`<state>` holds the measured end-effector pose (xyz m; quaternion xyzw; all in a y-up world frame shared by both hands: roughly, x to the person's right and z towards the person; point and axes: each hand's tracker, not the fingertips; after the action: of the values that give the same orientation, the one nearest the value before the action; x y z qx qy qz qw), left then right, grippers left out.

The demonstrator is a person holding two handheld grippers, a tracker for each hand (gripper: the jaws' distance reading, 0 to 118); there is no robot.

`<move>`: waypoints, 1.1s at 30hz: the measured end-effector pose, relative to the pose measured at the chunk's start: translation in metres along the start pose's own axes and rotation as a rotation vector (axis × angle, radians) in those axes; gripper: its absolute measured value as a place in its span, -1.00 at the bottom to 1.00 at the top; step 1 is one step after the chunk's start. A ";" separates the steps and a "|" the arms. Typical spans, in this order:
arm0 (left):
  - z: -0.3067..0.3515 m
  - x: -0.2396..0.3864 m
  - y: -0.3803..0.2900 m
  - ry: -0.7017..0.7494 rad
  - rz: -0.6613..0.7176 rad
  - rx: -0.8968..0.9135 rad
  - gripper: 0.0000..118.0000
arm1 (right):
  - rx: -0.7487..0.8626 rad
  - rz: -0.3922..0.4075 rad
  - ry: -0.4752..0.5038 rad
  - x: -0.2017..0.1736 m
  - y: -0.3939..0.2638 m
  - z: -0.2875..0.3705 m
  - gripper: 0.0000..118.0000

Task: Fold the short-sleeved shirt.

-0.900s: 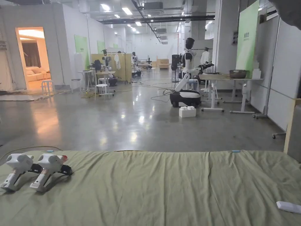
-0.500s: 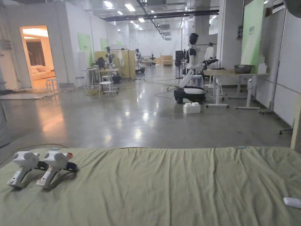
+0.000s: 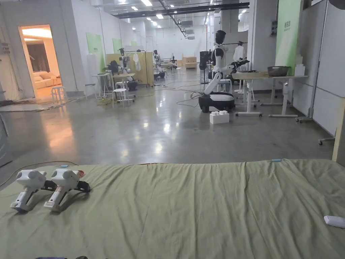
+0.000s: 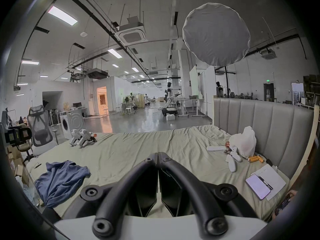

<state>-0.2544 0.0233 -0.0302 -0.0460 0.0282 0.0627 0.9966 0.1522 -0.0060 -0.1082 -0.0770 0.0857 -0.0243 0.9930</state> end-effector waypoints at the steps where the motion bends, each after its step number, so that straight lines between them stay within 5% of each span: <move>1: 0.000 0.001 0.000 -0.001 -0.011 0.002 -1.00 | 0.004 -0.001 0.000 0.000 0.001 0.001 -1.00; 33: -0.002 0.013 0.003 -0.049 -0.079 -0.003 -1.00 | 0.035 0.011 0.021 -0.008 0.010 0.009 -1.00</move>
<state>-0.2422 0.0279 -0.0329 -0.0470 0.0017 0.0244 0.9986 0.1465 0.0052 -0.1001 -0.0588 0.0961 -0.0211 0.9934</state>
